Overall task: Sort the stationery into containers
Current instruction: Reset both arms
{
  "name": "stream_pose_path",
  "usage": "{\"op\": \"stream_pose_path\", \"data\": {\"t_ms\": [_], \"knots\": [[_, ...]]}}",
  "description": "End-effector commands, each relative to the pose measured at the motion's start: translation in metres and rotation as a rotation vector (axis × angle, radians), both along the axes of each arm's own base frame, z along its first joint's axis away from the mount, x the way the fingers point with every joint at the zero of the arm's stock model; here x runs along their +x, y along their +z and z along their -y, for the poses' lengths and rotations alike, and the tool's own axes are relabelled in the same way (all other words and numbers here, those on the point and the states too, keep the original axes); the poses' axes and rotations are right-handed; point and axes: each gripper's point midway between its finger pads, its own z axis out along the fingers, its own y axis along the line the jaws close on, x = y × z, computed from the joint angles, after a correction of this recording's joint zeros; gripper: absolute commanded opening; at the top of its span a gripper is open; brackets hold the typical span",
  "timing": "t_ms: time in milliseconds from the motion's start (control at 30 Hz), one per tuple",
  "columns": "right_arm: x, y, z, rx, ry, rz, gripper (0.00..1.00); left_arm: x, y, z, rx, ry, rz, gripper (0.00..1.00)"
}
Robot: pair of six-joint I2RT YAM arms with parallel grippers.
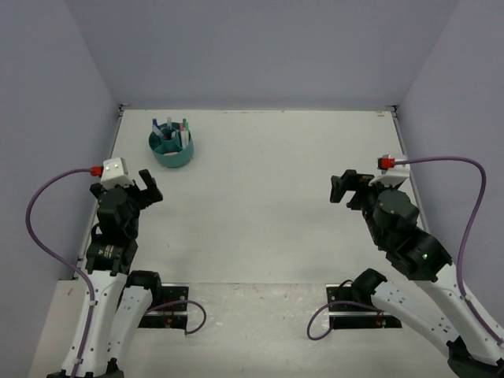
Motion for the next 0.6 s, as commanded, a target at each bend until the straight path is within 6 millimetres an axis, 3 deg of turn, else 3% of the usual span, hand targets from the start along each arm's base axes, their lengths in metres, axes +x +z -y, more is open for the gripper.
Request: {"op": "stream_pose_path", "data": {"t_ms": [0, 300, 567], "knots": [[0.000, -0.004, 0.004, 0.057, -0.049, -0.010, 0.99, -0.004, 0.005, -0.008, 0.005, 0.065, 0.025, 1.00], [-0.003, -0.008, 0.006, 0.073, -0.046, 0.011, 0.99, -0.009, 0.007, -0.012, 0.022, 0.105, 0.031, 1.00], [-0.003, -0.017, 0.020, 0.080, -0.138, -0.012, 0.99, -0.005, 0.003, -0.003, 0.025, 0.064, 0.018, 1.00]]}}
